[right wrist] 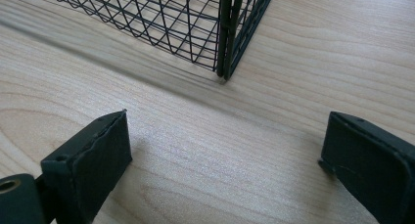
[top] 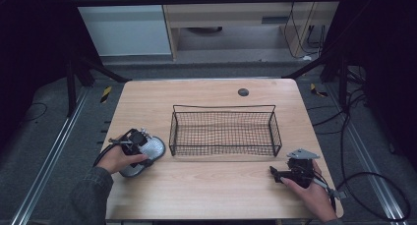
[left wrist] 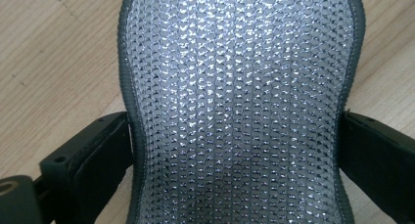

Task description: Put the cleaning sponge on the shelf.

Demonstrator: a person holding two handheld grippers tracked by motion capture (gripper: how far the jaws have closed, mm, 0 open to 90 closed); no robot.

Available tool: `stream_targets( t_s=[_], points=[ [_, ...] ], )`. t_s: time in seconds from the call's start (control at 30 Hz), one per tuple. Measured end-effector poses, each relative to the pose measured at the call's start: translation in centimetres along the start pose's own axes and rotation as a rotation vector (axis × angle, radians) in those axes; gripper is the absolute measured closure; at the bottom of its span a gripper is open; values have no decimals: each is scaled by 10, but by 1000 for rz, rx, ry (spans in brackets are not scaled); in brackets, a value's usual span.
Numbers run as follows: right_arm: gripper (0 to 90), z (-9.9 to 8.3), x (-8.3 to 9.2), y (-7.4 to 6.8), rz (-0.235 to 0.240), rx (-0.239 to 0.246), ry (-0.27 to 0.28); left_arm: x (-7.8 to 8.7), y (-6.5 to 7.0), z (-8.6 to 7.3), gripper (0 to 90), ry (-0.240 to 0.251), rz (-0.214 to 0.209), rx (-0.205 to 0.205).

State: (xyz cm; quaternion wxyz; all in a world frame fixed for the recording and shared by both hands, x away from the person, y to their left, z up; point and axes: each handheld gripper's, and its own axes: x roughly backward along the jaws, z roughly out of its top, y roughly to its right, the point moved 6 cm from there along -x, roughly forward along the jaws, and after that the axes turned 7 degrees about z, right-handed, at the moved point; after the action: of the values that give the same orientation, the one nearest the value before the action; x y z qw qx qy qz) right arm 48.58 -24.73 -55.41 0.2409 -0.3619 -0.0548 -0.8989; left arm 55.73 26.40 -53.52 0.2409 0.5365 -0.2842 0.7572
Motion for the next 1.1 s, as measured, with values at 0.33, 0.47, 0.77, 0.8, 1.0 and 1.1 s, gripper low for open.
stream_targets(
  t_s=[0.33, 0.47, 0.77, 0.8, 1.0, 1.1],
  points=[
    [45, 0, 0, 0, 1, 0, 0, -1, -3, -3, 11, 35, -33, 34],
    [45, 0, 0, 0, 1, 0, 0, 1, -1, -3, 63, 48, -32, 27],
    [44, 0, 0, 0, 1, 1, 0, 21, 11, -1, 122, 117, 7, -53],
    [44, 0, 0, 0, -2, 6, 0, 25, 12, 0, 124, 130, 13, -58],
    [43, 0, 0, 0, -1, 6, 0, 46, 11, 2, 133, 194, 65, -72],
    [43, 0, 0, 0, -2, 5, -1, 56, 9, 3, 135, 218, 77, -74]
  ],
)
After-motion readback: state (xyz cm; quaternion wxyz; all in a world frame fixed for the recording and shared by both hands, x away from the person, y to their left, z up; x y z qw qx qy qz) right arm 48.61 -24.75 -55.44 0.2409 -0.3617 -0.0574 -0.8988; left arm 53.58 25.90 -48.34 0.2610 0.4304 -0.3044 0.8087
